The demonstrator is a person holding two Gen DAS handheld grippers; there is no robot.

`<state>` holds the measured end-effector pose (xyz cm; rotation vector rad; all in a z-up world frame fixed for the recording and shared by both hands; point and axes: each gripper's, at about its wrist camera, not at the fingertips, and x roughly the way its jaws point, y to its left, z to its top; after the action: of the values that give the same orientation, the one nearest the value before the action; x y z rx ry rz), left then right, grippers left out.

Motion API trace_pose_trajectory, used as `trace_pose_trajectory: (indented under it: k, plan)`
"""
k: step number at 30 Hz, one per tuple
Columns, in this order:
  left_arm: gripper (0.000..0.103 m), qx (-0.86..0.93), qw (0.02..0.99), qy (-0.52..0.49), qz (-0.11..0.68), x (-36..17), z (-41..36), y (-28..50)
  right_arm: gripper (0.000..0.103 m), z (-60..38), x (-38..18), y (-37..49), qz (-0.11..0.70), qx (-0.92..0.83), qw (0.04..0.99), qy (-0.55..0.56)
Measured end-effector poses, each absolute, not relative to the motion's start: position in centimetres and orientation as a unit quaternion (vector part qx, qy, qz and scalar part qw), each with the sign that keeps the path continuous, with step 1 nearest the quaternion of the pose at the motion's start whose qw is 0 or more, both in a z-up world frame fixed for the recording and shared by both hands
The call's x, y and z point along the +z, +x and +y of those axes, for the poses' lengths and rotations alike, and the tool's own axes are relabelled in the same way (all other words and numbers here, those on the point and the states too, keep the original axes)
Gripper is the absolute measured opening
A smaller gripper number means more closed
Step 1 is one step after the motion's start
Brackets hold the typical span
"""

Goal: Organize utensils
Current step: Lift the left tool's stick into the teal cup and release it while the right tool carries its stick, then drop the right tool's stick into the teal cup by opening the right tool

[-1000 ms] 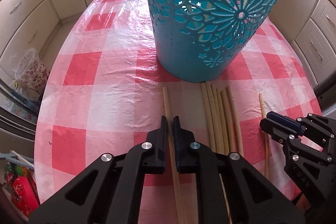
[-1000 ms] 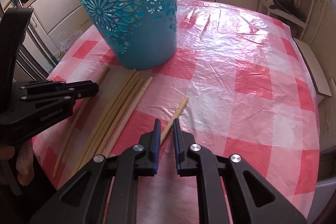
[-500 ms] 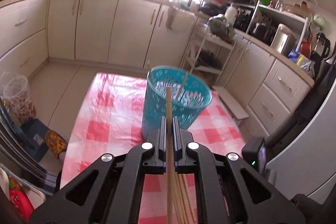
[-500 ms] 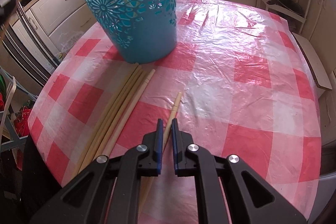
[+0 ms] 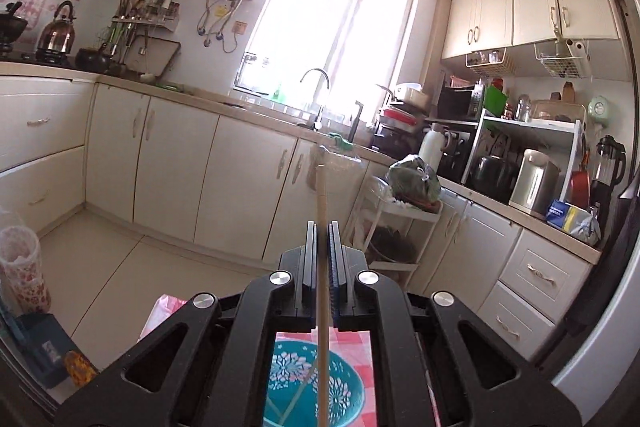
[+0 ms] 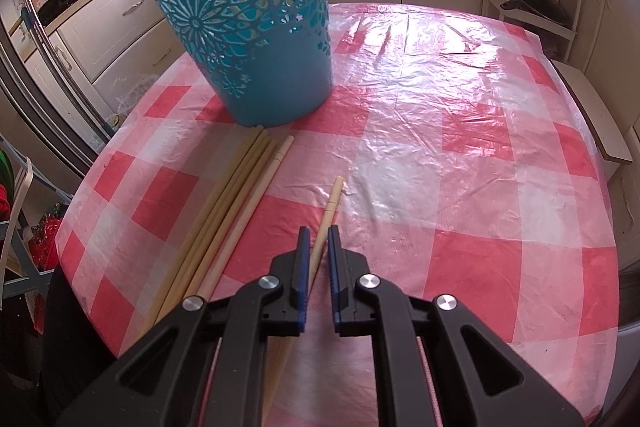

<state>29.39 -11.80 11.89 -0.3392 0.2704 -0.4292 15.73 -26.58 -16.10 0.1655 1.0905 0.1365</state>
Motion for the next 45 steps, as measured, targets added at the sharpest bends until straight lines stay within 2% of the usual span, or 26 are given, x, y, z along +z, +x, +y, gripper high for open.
trace_pose_trajectory:
  k: [5, 10, 18, 19, 20, 21, 22, 23, 28, 32, 36, 45]
  plan:
    - [0.005, -0.178, 0.959, -0.178, 0.132, 9.1, -13.0, 33.0, 0.015, -26.4, -16.2, 15.4, 0.509, 0.068, 0.854, 0.082]
    - [0.005, -0.163, 0.957, -0.163, 0.174, 4.8, -14.1, 34.9, 0.021, -25.8, -16.1, 15.5, 0.507, 0.071, 0.856, 0.071]
    - [0.008, -0.151, 0.954, -0.095, 0.242, -0.4, -15.2, 33.4, 0.02, -25.9, -16.1, 15.6, 0.508, 0.077, 0.855, 0.075]
    - [0.015, -0.149, 0.954, -0.09, 0.243, -0.4, -14.9, 32.9, 0.019, -25.8, -16.1, 15.6, 0.507, 0.075, 0.856, 0.07]
    - [0.032, -0.144, 0.956, -0.086, 0.24, -0.3, -14.5, 32.3, 0.018, -25.8, -16.1, 15.6, 0.505, 0.073, 0.857, 0.065]
    - [0.041, -0.137, 0.959, -0.086, 0.233, 0.0, -14.0, 31.6, 0.016, -25.7, -16.1, 15.5, 0.503, 0.071, 0.859, 0.059]
    - [0.057, -0.127, 0.962, -0.087, 0.225, 0.3, -13.3, 30.7, 0.012, -25.6, -16.1, 15.4, 0.502, 0.066, 0.861, 0.052]
    - [0.064, -0.12, 0.964, -0.089, 0.219, 0.7, -12.6, 30.0, 0.009, -25.6, -16.1, 15.4, 0.501, 0.063, 0.862, 0.047]
    - [0.079, -0.103, 0.967, -0.091, 0.215, 1.5, -9.3, 26.6, 0.006, -25.9, -16.0, 15.4, 0.504, 0.061, 0.86, 0.053]
    - [0.085, -0.089, 0.962, -0.107, 0.236, 0.4, -6.3, 24.7, 0.006, -28.2, -14.8, 14.3, 0.488, 0.098, 0.853, 0.158]
    - [0.086, -0.078, 0.952, -0.118, 0.273, -1.8, -3.9, 23.4, 0.006, -29.7, -10.4, 13.7, 0.433, 0.133, 0.864, 0.22]
    - [0.086, -0.061, 0.936, -0.139, 0.317, -5.0, -1.0, 21.3, 0.004, -30.1, 2.4, 18.6, 0.278, 0.196, 0.906, 0.251]
